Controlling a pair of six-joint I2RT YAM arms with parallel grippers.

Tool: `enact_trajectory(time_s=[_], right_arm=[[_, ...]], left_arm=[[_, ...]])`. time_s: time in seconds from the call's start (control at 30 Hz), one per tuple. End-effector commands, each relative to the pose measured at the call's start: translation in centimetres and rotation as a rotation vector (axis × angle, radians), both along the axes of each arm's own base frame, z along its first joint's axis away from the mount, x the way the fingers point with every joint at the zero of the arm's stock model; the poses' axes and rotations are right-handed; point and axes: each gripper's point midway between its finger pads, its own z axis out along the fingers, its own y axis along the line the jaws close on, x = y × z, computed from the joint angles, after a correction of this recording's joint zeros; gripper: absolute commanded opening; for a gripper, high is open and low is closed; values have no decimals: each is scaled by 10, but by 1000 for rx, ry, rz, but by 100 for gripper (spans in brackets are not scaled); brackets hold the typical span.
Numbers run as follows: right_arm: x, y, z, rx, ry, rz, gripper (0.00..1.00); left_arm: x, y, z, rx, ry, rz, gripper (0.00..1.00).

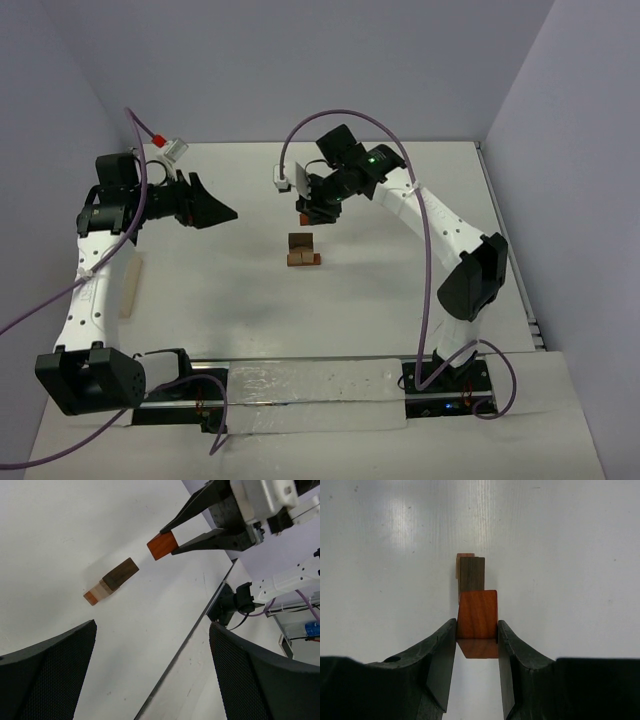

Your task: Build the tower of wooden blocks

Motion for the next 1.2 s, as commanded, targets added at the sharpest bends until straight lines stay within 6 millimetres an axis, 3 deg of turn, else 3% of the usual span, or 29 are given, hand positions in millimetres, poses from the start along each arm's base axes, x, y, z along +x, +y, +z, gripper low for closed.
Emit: enact_trajectory(time_s=[0.0, 0.43, 1.17], right_arm=[[5, 12, -4, -47, -40, 34, 0], [8, 35, -22, -66, 24, 65, 2], [-1, 40, -34, -28, 138, 2, 3]], left_arm=[[-1, 8, 18, -64, -35, -27, 99], [-8, 12, 24, -72, -66, -16, 99], [-9, 11, 25, -83, -67, -25, 99]])
